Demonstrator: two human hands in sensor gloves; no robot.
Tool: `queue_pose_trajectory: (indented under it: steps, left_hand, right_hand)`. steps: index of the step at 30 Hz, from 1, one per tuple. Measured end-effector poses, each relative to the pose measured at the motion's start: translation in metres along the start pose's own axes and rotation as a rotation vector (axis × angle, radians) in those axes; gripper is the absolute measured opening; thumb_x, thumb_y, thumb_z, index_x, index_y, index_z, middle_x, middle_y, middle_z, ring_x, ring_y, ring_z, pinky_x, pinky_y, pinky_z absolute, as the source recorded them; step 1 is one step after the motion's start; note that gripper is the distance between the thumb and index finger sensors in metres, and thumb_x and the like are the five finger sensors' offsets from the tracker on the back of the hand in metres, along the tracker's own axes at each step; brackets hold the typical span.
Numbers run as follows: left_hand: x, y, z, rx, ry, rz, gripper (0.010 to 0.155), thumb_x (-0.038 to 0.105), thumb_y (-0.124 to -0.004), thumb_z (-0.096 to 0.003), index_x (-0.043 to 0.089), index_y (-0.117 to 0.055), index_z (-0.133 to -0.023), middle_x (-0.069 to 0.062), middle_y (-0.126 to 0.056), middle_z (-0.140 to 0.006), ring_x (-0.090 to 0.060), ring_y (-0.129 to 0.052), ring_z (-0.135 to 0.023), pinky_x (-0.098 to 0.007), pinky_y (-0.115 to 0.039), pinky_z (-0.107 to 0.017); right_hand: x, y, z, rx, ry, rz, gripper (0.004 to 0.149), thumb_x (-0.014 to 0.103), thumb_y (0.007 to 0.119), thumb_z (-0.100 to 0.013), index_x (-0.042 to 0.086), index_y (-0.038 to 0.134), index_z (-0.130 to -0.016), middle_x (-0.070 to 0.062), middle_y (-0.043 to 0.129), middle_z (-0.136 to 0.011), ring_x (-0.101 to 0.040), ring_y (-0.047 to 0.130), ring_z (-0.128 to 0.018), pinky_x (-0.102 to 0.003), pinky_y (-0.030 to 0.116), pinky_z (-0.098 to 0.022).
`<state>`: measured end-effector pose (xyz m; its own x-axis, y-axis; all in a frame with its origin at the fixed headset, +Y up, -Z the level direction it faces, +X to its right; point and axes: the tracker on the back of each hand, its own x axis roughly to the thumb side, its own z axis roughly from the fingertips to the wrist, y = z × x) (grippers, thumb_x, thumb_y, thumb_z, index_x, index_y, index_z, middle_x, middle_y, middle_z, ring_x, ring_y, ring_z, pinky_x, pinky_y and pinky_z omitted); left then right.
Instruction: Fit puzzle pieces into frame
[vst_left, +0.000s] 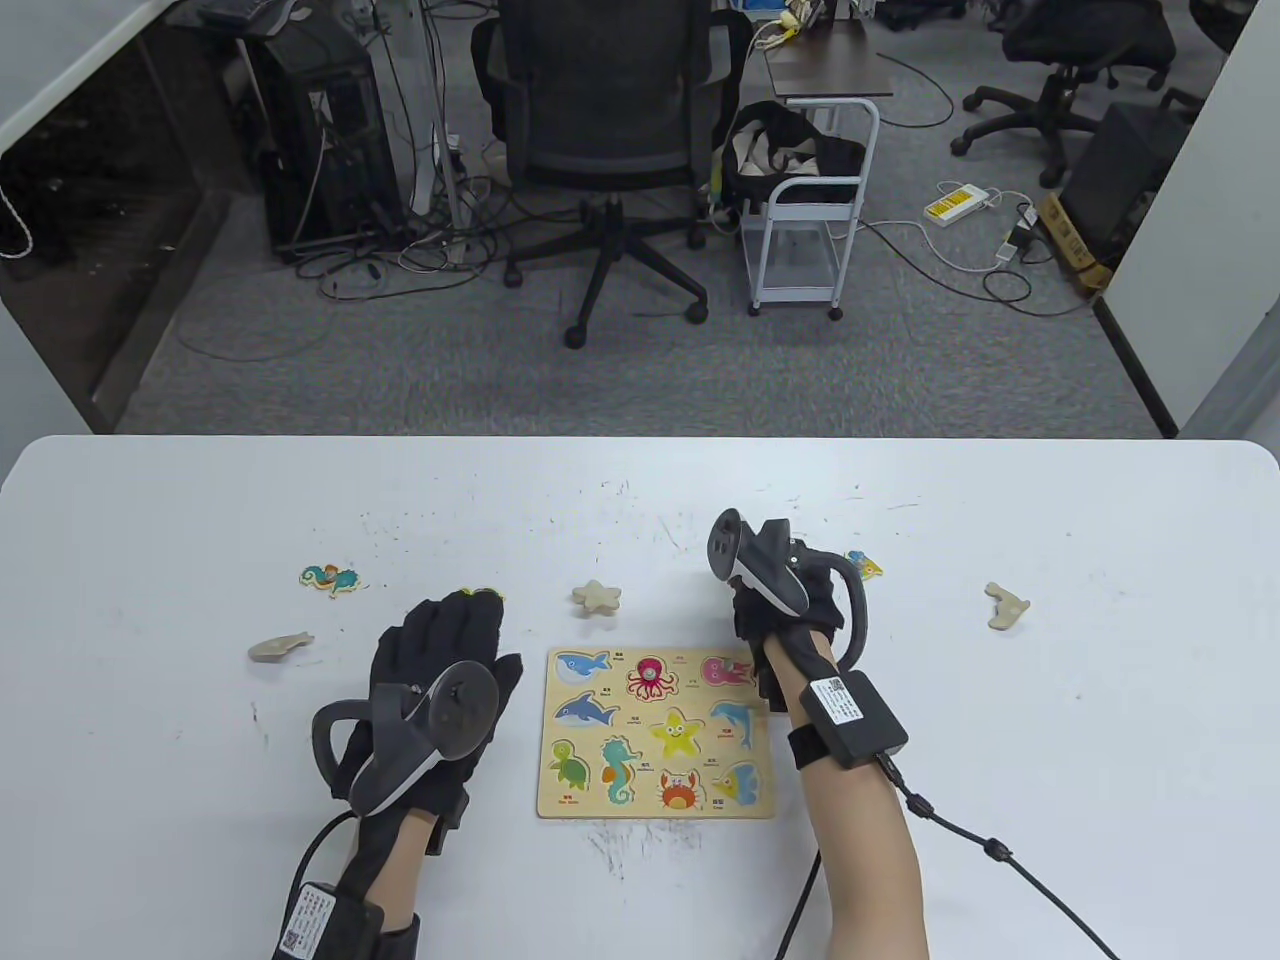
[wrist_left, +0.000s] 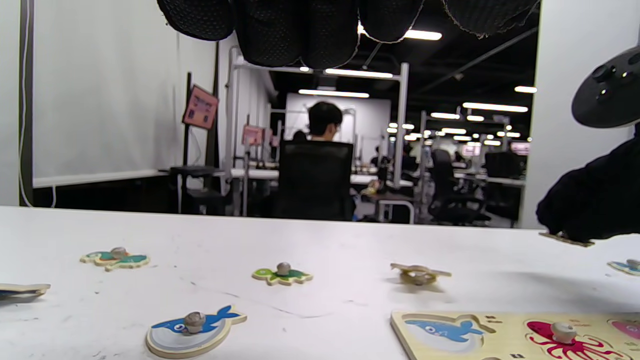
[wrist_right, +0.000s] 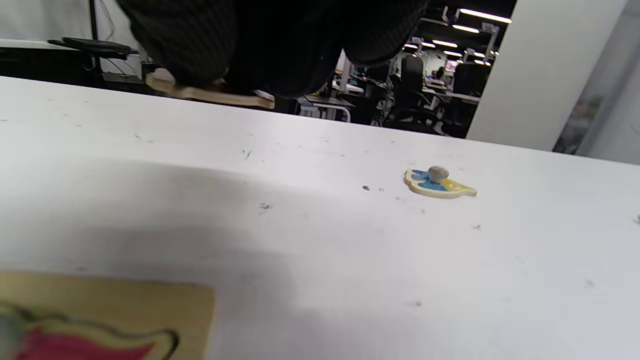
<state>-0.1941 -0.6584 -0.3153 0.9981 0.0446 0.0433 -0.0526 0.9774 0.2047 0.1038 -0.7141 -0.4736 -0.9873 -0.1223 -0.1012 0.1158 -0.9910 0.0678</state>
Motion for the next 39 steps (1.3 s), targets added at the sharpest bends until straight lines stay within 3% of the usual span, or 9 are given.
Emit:
queue_pose_trajectory:
  steps: [7,12,18,26,39]
  left_hand:
    - [0.003,0.004,0.002,0.009,-0.013,0.009,0.068,0.063,-0.064,-0.0516,0.038,-0.053,-0.114,0.001,-0.068,-0.121,-0.030,-0.068,-0.112,-0.054,-0.060,-0.082]
    - [0.003,0.003,0.002,0.009,-0.019,0.012,0.068,0.064,-0.064,-0.0517,0.038,-0.053,-0.114,0.001,-0.068,-0.121,-0.030,-0.068,-0.112,-0.054,-0.060,-0.082]
    - [0.004,0.003,0.003,0.008,-0.021,0.009,0.068,0.064,-0.064,-0.0517,0.038,-0.052,-0.114,0.001,-0.067,-0.121,-0.030,-0.067,-0.112,-0.054,-0.060,-0.082]
    - [0.006,0.002,0.003,0.004,-0.027,0.008,0.068,0.064,-0.064,-0.0517,0.038,-0.052,-0.114,0.001,-0.067,-0.121,-0.030,-0.067,-0.112,-0.054,-0.060,-0.083]
    - [0.007,0.001,0.003,-0.003,-0.031,0.010,0.069,0.064,-0.063,-0.0517,0.039,-0.052,-0.114,0.002,-0.067,-0.122,-0.029,-0.067,-0.112,-0.054,-0.060,-0.083]
  right_hand:
    - [0.001,-0.017,0.066,-0.056,-0.154,0.005,0.044,0.046,0.088,-0.038,0.041,0.081,-0.081,0.013,0.092,-0.080,-0.012,0.096,-0.070,-0.041,0.076,-0.064]
    - [-0.004,-0.016,0.110,-0.074,-0.246,-0.042,0.045,0.047,0.088,-0.037,0.041,0.082,-0.081,0.013,0.094,-0.078,-0.012,0.097,-0.068,-0.041,0.077,-0.062]
    - [-0.009,-0.010,0.145,-0.079,-0.306,-0.066,0.045,0.049,0.088,-0.036,0.039,0.084,-0.080,0.013,0.095,-0.076,-0.011,0.098,-0.065,-0.041,0.079,-0.060]
    - [0.005,0.010,0.169,-0.064,-0.376,0.000,0.045,0.049,0.088,-0.036,0.039,0.084,-0.079,0.013,0.096,-0.074,-0.011,0.099,-0.063,-0.041,0.079,-0.059]
    - [0.038,0.040,0.182,-0.052,-0.472,0.155,0.044,0.050,0.088,-0.036,0.039,0.084,-0.079,0.013,0.097,-0.073,-0.011,0.100,-0.062,-0.041,0.080,-0.058]
